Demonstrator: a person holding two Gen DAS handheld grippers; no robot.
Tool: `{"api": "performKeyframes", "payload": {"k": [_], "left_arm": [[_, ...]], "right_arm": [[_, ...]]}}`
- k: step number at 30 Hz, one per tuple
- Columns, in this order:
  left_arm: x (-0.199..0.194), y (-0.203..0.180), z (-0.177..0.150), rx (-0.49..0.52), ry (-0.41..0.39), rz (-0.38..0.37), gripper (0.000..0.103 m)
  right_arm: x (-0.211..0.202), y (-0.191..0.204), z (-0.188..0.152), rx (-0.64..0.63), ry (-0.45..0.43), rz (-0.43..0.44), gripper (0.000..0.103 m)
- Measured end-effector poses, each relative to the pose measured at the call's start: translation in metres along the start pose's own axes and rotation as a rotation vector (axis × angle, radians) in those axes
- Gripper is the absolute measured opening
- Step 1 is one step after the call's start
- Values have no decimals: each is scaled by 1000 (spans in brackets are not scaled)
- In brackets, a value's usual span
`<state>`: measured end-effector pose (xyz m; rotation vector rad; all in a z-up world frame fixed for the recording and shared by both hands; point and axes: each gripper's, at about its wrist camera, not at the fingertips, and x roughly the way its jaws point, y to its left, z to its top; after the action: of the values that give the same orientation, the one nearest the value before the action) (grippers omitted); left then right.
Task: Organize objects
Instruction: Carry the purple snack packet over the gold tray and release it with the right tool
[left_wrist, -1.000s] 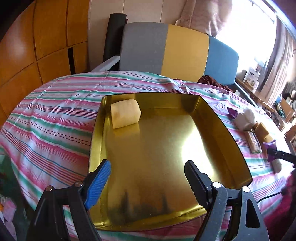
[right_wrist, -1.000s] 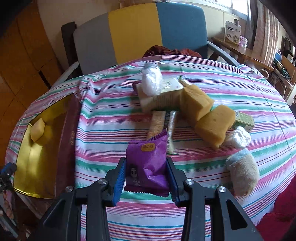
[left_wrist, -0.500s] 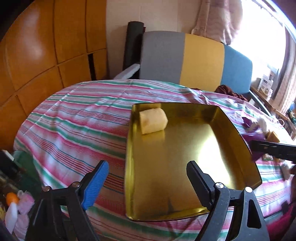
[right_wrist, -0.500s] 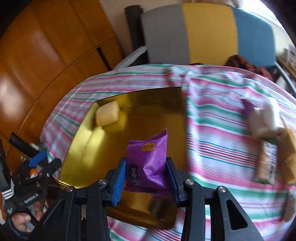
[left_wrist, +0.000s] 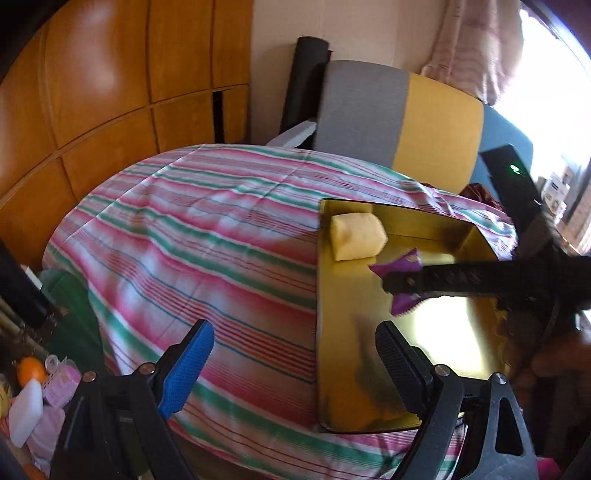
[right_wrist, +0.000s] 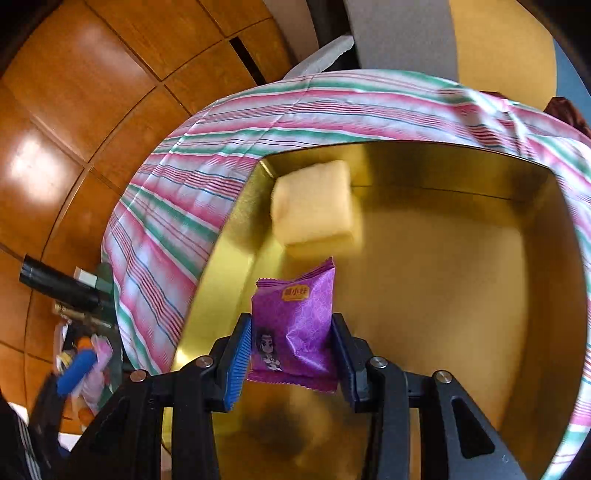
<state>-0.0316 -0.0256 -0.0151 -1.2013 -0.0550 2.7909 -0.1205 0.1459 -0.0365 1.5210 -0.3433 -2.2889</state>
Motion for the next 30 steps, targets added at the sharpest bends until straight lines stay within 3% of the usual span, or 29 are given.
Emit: {"api": "performKeyframes", "payload": {"k": [5, 9, 19, 30], "left_arm": [[4, 18, -2, -42, 14, 25, 90], [7, 26, -3, -61, 19, 31, 90], [4, 15, -1, -34, 12, 29, 90], [-10, -28, 11, 73, -28, -25, 90]], "right_arm": [[20, 7, 20, 49, -13, 30, 45], [14, 6, 24, 47, -21, 25, 46], [-43, -18, -4, 0, -113, -46, 47], [-117, -63, -48, -3, -226, -177, 50]]}}
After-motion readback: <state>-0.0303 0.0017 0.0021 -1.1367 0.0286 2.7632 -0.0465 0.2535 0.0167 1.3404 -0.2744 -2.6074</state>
